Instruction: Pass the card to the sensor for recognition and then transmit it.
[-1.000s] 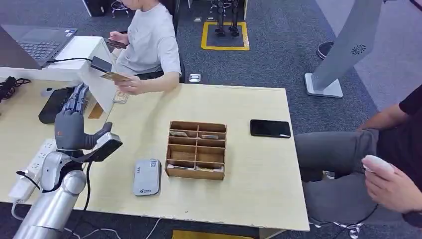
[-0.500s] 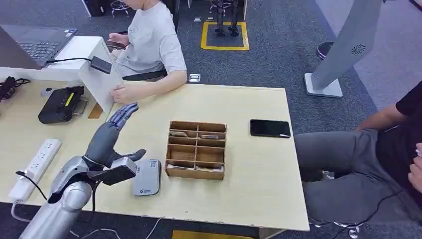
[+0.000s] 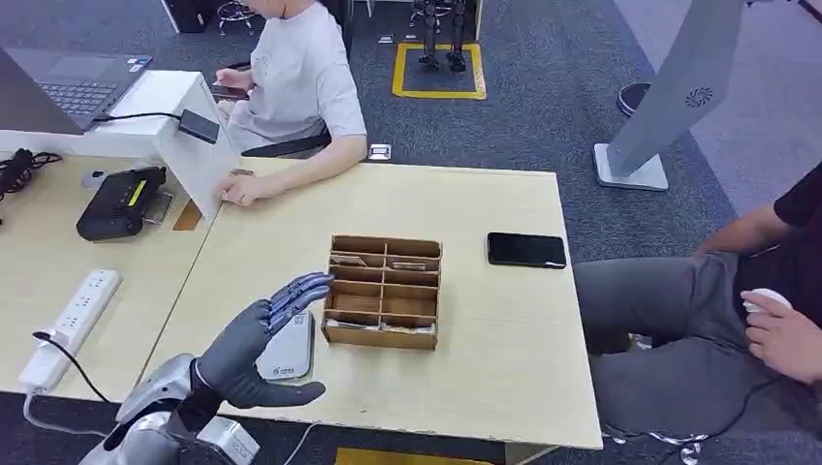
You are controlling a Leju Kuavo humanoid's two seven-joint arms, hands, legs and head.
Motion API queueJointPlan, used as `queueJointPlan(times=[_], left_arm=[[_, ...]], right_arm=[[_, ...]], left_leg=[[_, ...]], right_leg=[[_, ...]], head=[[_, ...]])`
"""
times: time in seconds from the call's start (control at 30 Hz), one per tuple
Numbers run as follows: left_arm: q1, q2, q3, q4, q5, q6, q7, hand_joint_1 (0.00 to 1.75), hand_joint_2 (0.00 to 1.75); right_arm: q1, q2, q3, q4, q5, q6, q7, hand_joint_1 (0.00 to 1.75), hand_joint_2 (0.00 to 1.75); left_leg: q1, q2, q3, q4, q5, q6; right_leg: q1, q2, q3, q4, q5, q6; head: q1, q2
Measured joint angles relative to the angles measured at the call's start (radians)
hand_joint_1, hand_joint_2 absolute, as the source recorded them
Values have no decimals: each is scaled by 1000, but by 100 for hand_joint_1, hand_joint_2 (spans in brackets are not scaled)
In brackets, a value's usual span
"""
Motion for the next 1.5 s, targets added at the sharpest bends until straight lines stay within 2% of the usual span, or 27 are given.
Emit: queueJointPlan(times=[0.1,0.2,0.33,0.4,0.53,0.67,0.93,1.1,1.5], left_arm=[[7,3,-11,-6,-76,26,-3,0,175],[19,4,-54,-5,-292,128,38,0,175],[19,0,-121,37,-485,259,115,0,175],[18,-3,-148,54,-536,288,149,0,175],[-4,-14,-197,140,-672,366,258,0,175],[-13,-41,-216,211,-678,397,289,0,175],[-19,-90,-220,294,-698,417,335,0,175],[-23,-111,-219,350,-736,450,363,0,175],[-32,-135,-219,404,-736,449,382,0,175]], right_arm=[[0,0,0,0,0,0,2,0,0],[-1,0,0,0,3,0,12,0,0],[-2,1,0,0,8,-1,18,0,0],[-2,1,0,0,11,0,18,0,0],[-5,2,0,0,19,-1,27,0,0],[-7,2,0,0,21,-3,25,0,0],[-7,2,0,0,24,-12,26,0,0],[-8,2,0,0,31,-13,24,0,0],[-7,2,0,0,32,-14,24,0,0]], left_leg=[[0,0,0,0,0,0],[0,0,0,0,0,0],[0,0,0,0,0,0],[0,0,0,0,0,0],[0,0,0,0,0,0],[0,0,0,0,0,0],[0,0,0,0,0,0],[0,0,0,0,0,0],[0,0,0,0,0,0]], right_leg=[[0,0,2,0,0,0],[0,0,1,0,0,0],[0,0,1,-1,0,0],[0,0,-1,-1,0,0],[0,0,-1,0,0,0],[0,0,0,0,0,0],[0,0,1,-1,0,0],[0,0,1,0,0,0],[0,0,1,0,0,0]], head=[[0,0],[0,0],[0,0],[0,0],[0,0],[0,0],[0,0],[0,0],[0,0]])
